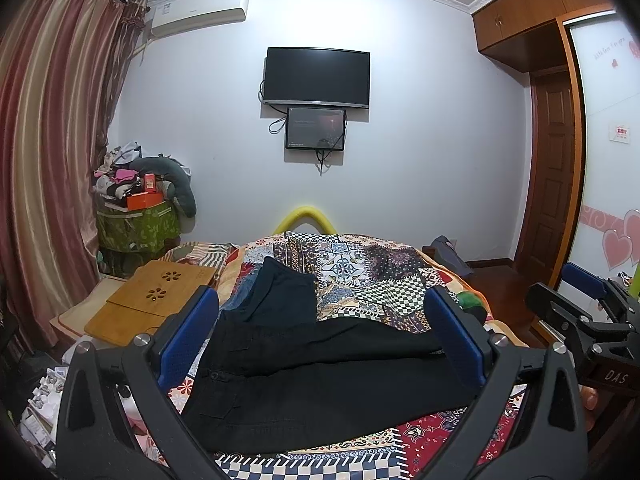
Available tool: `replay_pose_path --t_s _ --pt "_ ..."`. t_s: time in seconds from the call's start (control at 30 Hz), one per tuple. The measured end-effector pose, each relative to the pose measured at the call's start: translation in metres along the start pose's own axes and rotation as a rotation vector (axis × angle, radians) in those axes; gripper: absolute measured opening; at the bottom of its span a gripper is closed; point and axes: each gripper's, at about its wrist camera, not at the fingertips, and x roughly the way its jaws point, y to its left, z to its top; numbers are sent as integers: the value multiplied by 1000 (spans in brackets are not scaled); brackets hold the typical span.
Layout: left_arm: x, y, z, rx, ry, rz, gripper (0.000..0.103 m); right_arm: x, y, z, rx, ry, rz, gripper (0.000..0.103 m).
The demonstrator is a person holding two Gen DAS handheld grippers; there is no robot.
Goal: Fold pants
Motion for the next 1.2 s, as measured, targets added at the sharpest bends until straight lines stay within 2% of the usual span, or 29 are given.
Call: replay_pose_path --t_s 1.2 --pt "1 0 -2 -4 1 -16 103 -1 -6 -6 12 7 -12 103"
